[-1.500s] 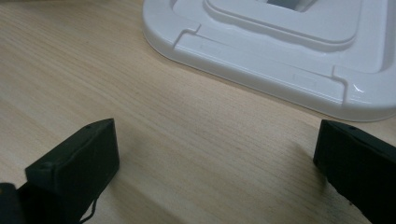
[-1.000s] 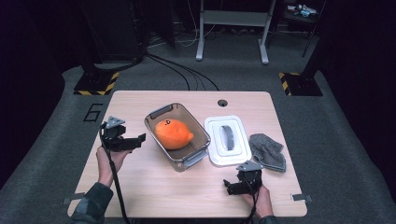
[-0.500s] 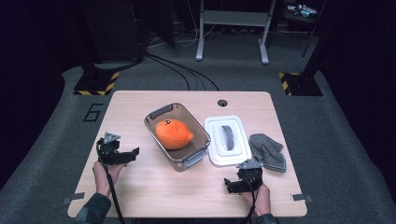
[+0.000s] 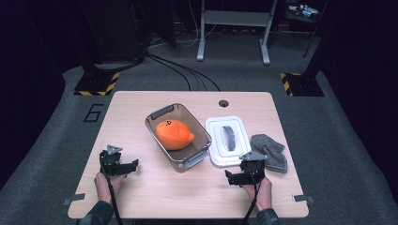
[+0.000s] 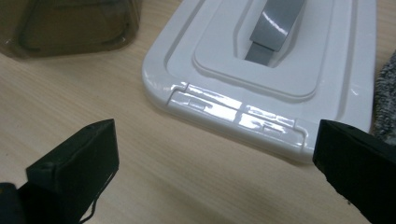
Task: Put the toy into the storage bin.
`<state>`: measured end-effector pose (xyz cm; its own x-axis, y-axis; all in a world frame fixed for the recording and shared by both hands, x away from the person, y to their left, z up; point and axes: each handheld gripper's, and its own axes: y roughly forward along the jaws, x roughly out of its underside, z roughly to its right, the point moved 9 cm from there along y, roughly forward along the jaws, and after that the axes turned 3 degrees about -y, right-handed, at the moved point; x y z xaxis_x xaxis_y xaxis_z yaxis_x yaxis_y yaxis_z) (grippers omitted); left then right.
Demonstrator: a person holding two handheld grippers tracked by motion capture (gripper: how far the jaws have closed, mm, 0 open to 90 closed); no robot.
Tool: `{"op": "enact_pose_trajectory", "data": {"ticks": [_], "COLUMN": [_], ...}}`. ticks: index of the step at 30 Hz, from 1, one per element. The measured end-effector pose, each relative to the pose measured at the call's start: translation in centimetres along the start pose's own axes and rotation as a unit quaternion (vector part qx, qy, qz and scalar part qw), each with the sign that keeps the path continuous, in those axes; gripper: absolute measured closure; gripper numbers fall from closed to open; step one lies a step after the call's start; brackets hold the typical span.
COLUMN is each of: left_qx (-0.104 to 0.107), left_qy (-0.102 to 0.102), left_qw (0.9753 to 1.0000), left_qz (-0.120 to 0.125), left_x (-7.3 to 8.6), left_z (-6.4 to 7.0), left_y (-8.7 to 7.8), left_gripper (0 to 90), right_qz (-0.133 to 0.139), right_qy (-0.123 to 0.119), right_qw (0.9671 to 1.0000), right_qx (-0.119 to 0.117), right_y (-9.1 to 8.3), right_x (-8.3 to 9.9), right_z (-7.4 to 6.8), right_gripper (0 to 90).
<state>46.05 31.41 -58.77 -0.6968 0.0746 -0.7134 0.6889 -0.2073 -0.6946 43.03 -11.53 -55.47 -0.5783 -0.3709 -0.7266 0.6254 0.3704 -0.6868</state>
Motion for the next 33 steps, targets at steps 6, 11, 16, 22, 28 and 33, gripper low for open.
{"op": "enact_pose_trajectory", "data": {"ticks": [6, 11, 16, 22, 28, 33], "left_qx": [-0.016, -0.016, -0.015, -0.008, -0.005, -0.002], "left_qy": [0.021, 0.018, 0.019, 0.027, 0.032, 0.036], "left_qw": [0.9996, 0.9995, 0.9995, 0.9994, 0.9993, 0.9992], "left_qz": [0.010, 0.019, 0.020, 0.019, 0.018, 0.019], "left_x": [0.2, 0.2, 0.2, 0.2, 0.2, 0.1], "left_z": [-0.2, -0.2, -0.3, 0.0, 0.2, 0.3], "left_y": [0.2, 0.3, 0.3, 0.3, 0.3, 0.4], "left_gripper": [10.5, 10.5, 10.6, 10.6, 10.8, 10.8], "right_qz": [0.004, -0.001, -0.003, -0.011, -0.019, -0.020], "right_qy": [0.010, 0.014, 0.018, 0.034, 0.036, 0.047], "right_qw": [0.9999, 0.9999, 0.9998, 0.9994, 0.9991, 0.9986], "right_qx": [-0.001, 0.002, 0.005, 0.006, 0.011, 0.010], "right_y": [0.2, 0.5, 1.0, 2.0, 3.2, 3.9], "right_x": [-1.3, -2.1, -3.0, -3.7, -4.5, -5.6], "right_z": [0.5, 1.1, 1.8, 2.6, 3.0, 3.6], "right_gripper": [0.0, 0.0, 0.0, 0.0, 0.0, 0.0]}}
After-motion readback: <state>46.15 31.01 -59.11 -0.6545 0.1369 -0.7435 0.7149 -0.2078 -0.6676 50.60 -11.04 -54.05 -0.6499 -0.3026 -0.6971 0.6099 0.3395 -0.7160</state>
